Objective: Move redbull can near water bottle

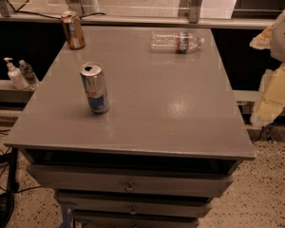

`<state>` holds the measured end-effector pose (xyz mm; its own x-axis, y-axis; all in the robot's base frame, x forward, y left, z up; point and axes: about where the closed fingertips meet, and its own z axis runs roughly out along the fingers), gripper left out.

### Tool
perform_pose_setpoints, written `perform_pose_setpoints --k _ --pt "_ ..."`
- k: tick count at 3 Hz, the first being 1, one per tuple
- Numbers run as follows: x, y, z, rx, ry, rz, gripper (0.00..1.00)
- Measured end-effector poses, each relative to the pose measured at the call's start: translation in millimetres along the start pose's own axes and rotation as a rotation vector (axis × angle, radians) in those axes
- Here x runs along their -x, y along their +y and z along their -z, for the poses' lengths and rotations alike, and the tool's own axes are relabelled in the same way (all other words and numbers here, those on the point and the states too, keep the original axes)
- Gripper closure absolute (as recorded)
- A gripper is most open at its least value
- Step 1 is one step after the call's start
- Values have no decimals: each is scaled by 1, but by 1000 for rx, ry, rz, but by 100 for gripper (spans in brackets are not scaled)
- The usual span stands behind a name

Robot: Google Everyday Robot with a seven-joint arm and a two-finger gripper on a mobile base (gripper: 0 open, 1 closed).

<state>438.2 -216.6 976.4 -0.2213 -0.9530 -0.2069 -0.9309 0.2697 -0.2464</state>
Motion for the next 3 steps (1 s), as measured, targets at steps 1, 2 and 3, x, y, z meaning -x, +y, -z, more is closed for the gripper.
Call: perform_pose_setpoints --k 1,2,3 --pt "0 0 0 0 0 0 0" --pt "13 9 -5 29 -73 -11 0" --pt "46 31 -18 87 -248 -40 0"
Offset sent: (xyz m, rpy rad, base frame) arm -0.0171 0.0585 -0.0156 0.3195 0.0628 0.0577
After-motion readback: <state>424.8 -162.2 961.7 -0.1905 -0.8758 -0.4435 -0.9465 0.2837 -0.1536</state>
